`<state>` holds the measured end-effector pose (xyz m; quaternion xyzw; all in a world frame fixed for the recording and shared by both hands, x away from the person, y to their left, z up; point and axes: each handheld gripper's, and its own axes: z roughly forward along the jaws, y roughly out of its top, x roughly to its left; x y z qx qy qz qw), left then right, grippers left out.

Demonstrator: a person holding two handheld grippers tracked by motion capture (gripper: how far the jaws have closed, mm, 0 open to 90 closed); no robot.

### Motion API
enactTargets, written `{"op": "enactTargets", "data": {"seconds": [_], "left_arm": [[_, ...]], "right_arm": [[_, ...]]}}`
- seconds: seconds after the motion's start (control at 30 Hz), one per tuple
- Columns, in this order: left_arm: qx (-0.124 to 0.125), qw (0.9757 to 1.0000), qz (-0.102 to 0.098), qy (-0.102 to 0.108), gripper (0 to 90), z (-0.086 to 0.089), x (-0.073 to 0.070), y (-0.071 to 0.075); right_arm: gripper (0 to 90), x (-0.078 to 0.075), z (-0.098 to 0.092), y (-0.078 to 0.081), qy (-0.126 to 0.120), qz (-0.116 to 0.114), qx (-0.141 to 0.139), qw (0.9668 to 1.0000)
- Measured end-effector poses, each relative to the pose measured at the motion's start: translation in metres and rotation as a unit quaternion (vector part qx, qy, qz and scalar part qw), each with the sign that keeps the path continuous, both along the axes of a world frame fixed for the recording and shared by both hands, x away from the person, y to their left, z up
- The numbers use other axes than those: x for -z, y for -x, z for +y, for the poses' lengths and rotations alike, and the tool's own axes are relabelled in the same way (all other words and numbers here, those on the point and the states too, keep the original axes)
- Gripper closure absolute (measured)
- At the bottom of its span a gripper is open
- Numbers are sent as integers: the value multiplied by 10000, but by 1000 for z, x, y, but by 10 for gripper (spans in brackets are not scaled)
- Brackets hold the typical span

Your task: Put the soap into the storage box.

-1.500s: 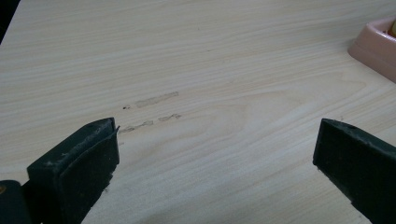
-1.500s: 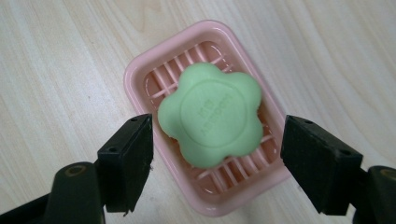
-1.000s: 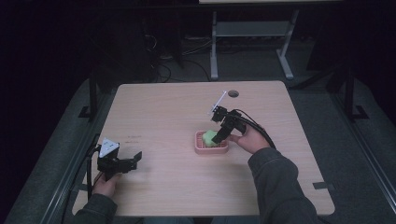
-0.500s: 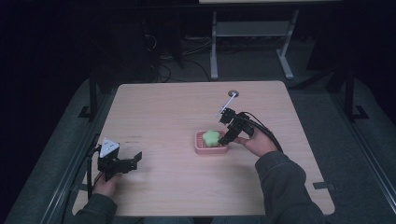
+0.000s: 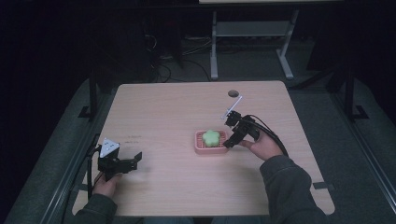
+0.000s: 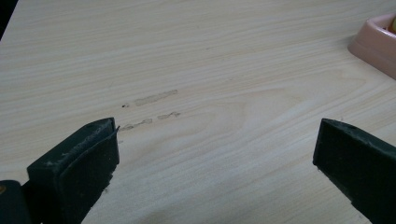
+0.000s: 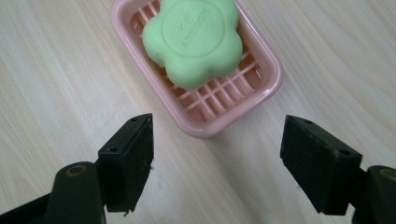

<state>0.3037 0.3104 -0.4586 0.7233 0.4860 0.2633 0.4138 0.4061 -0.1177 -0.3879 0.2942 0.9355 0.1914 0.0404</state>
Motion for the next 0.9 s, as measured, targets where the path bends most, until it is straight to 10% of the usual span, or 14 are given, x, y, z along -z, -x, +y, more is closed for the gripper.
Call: {"op": "enactTargets", "data": {"seconds": [0.9], "left_arm": [[27,10000,6,-23,0,-1,1,0]], "right_arm": [[250,10,-31,19,-180,107,267,9994]]}}
